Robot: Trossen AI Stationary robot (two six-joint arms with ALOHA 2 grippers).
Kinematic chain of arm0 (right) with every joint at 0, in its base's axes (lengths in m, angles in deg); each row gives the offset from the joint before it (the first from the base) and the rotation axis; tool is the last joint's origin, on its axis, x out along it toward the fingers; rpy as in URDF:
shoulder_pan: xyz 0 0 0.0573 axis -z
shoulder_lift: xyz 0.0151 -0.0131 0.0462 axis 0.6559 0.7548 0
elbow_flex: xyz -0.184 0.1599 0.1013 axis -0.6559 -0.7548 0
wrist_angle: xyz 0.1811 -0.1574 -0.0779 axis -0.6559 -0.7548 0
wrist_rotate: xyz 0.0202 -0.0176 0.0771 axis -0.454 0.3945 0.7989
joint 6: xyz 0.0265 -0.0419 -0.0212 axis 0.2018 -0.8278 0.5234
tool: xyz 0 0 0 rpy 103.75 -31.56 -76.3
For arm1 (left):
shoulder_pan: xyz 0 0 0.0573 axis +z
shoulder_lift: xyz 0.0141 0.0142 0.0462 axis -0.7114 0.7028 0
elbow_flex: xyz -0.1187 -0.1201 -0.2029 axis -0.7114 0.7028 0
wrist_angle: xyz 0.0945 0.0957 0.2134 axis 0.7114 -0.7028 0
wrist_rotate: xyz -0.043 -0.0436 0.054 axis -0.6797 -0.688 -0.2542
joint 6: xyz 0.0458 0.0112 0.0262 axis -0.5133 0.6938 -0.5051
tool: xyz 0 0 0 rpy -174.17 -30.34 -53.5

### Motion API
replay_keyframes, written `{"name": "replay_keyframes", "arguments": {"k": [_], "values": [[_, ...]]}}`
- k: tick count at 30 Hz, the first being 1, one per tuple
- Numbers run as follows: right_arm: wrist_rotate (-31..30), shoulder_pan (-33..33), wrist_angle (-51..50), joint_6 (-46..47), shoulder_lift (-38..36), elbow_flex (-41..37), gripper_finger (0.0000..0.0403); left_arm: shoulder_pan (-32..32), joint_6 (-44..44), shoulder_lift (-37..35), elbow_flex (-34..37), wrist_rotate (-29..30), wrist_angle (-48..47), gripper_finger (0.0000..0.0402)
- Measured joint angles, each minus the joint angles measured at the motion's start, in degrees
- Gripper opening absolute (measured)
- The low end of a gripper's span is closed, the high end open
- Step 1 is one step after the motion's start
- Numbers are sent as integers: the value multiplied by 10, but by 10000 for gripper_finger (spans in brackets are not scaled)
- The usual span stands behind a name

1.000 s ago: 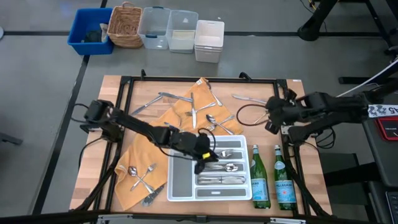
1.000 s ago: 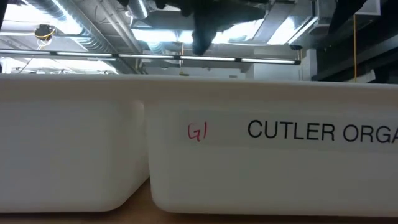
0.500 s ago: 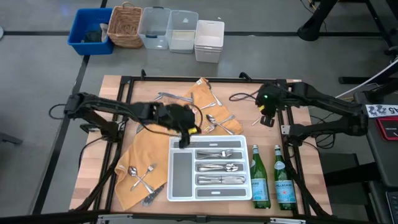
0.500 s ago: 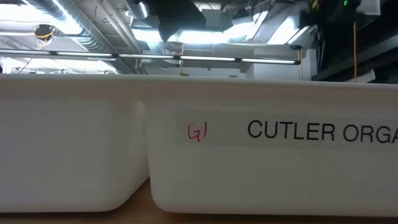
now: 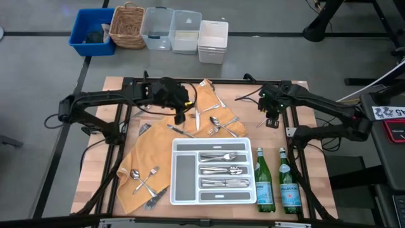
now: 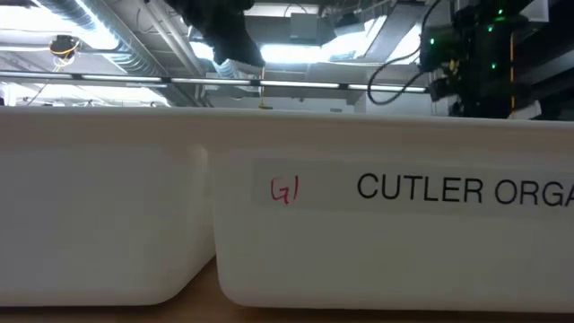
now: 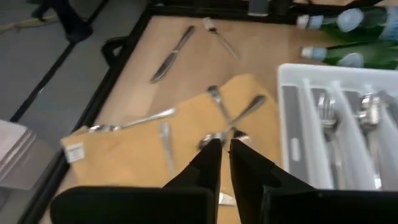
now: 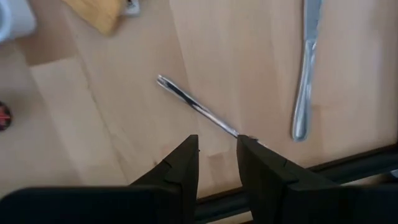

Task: Sort silverware
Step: Put the silver fork into the white silverware tray

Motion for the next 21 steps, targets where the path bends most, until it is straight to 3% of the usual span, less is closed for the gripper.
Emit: {"name": "replay_keyframes", "arguments": {"k": [10, 21], "values": [[-1, 11, 33, -102, 48, -45, 111, 40, -14, 1, 39, 0, -10, 19], [-32, 14, 60, -193, 127, -72, 111, 44, 12, 1, 69, 0, 1, 19]]}}
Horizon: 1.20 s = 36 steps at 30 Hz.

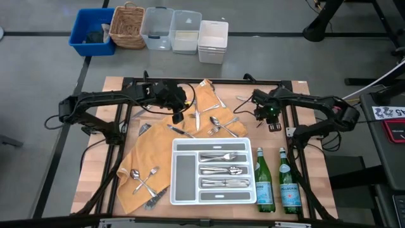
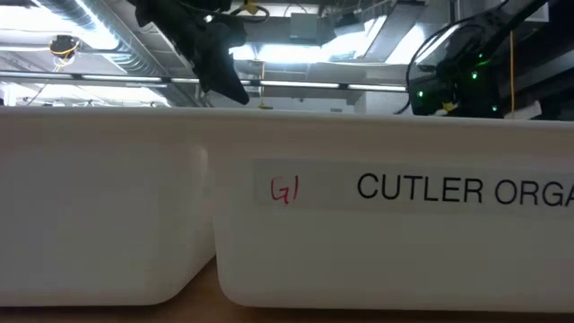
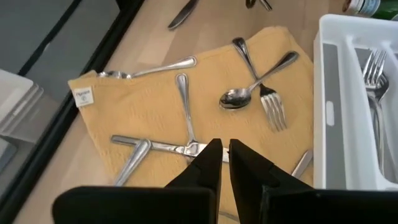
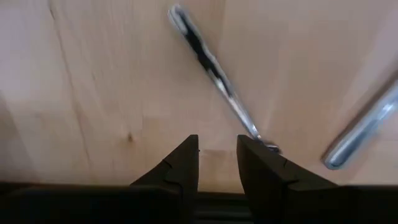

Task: Sort silverware
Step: Put the silver fork into the white silverware tray

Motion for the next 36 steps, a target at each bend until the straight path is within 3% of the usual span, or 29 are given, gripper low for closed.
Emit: {"name": "replay_keyframes", "arguments": {"k": [8, 24, 36], "values": [[-70, 0, 64, -21, 49, -5, 111, 0, 25, 0, 8, 0, 20, 19], [-62, 5, 64, -60, 88, -5, 111, -5, 51, 0, 8, 0, 26, 19], [-40, 85, 70, -60, 135, -1, 111, -5, 51, 0, 8, 0, 25, 19]]}}
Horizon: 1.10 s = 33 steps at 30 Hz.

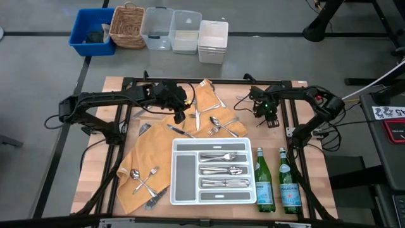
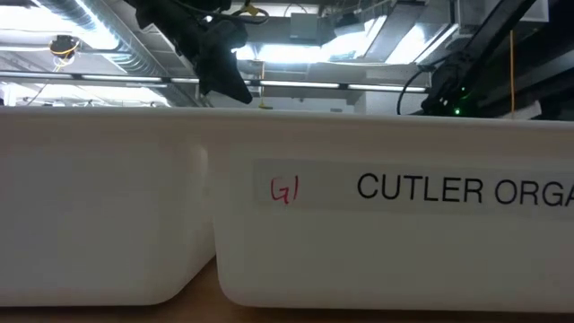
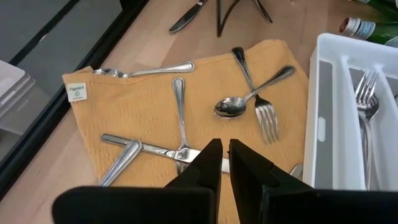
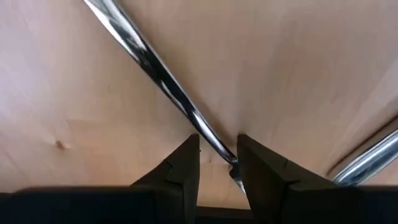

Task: Sort silverware
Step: Put the silver fork into the white silverware tray

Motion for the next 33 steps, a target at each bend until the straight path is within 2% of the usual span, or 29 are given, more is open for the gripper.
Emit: {"name": "replay_keyframes", "arguments": {"k": [3, 9, 18, 26, 33], "values": [[21, 12, -2, 0, 3, 0, 110, 0, 0, 0, 0, 0, 0, 19], [21, 11, -2, 2, 4, -1, 103, 0, 0, 0, 0, 0, 0, 19], [28, 11, -7, 61, 4, -2, 11, 0, 0, 0, 0, 0, 0, 19], [38, 11, -34, 112, 6, 15, 22, 0, 0, 0, 0, 0, 0, 19], [109, 11, -119, 155, 6, 97, 7, 0, 0, 0, 0, 0, 0, 19]]}}
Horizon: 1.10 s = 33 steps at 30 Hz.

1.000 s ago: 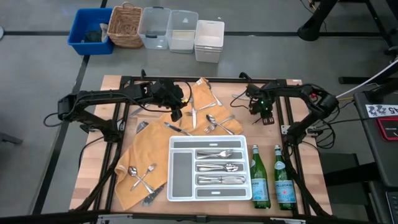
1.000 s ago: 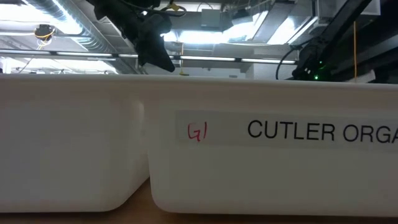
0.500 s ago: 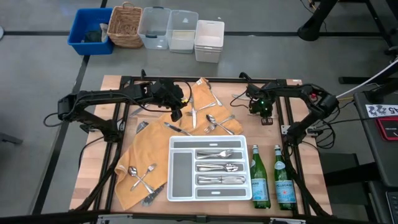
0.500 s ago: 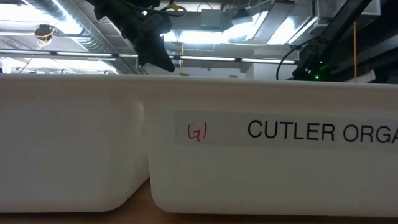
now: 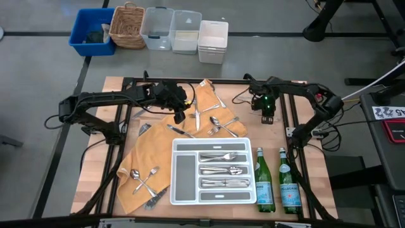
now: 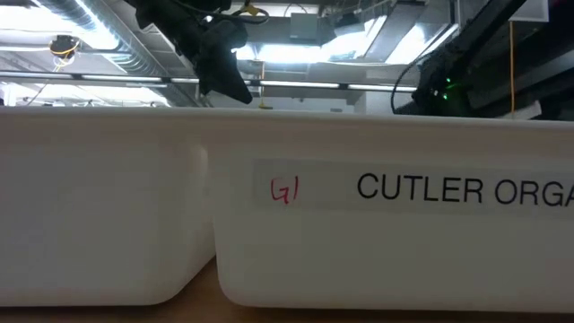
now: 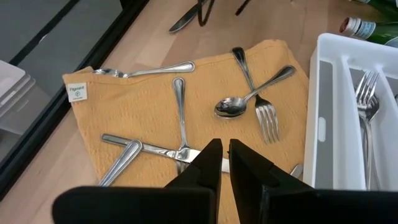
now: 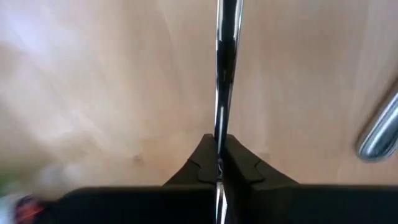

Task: Sort silverware
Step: Put the silver fork into the white silverware tray

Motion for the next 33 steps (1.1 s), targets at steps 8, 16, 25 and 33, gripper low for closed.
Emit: {"name": "replay_keyframes", "arguments": {"k": [8, 16, 25, 33], "values": [[123, -11, -57, 76, -1, 108, 9, 2, -24, 0, 0, 0, -18, 19], [246, -130, 1, 146, -2, 161, 12, 2, -13, 0, -1, 0, -117, 19], [246, -312, 196, 228, -2, 162, 13, 2, 32, 0, -1, 0, -191, 19], [165, -421, 249, 281, -2, 162, 13, 2, 30, 0, -1, 0, -193, 19]]}}
